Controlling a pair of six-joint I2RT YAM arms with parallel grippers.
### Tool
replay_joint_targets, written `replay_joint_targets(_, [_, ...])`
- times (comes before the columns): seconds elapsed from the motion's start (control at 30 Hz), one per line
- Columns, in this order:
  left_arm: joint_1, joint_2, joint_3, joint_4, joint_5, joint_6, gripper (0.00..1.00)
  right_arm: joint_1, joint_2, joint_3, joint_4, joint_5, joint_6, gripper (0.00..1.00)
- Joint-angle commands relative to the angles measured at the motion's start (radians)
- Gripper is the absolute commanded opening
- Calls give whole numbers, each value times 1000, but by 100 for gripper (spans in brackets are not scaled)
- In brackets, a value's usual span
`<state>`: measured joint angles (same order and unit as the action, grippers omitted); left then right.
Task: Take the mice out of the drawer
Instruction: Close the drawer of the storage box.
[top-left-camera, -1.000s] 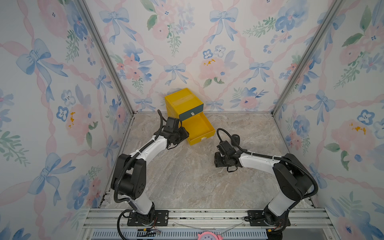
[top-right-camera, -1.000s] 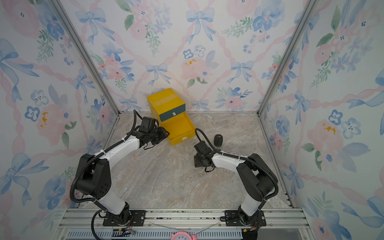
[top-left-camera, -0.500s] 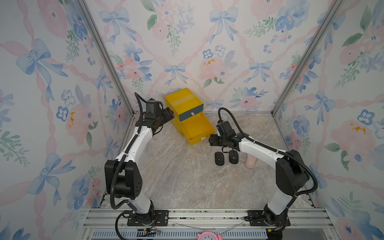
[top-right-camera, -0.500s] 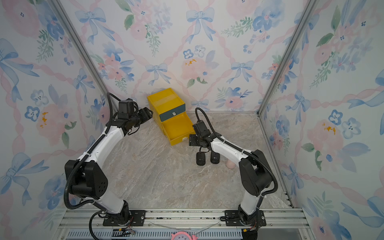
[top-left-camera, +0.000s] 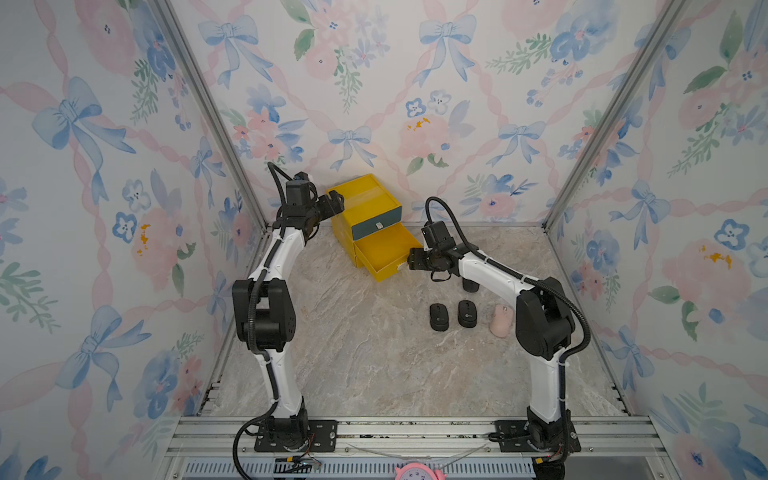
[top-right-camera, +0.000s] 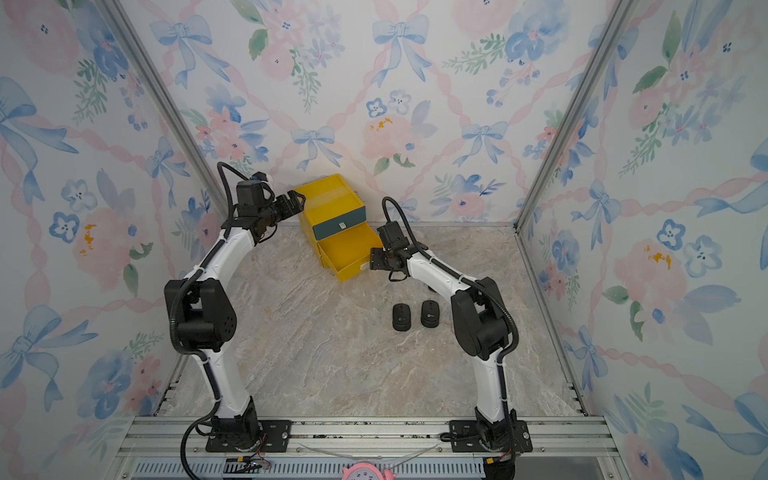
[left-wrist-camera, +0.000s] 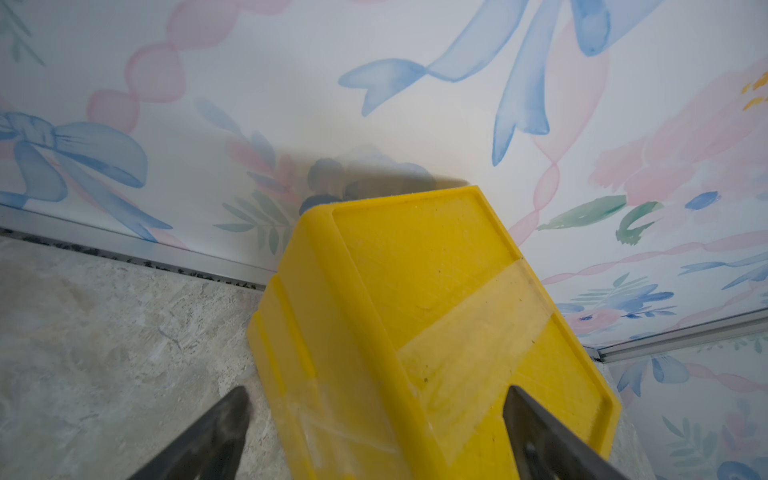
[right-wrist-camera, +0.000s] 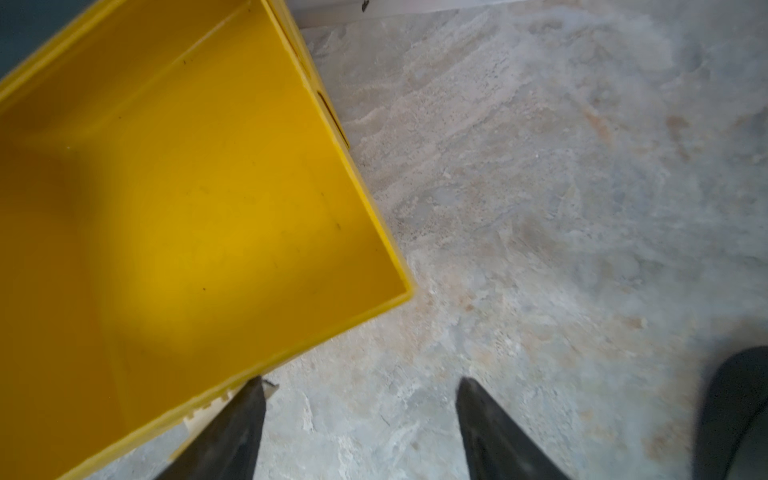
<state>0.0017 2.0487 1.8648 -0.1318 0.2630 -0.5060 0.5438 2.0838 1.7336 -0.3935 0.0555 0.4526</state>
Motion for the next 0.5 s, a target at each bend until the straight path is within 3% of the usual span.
replay_joint_targets(0.0, [12,54,97,58,62,53,98,-12,28,71,3,-5,-17,74])
replay_joint_targets(0.23, [46,256,347,76,144,23,98,-11,89,161,-20,-25,-15,74])
replay_joint_targets(0.47, [42,427,547,65,305,-44,98,-10,173,281,-44,-44,-23,74])
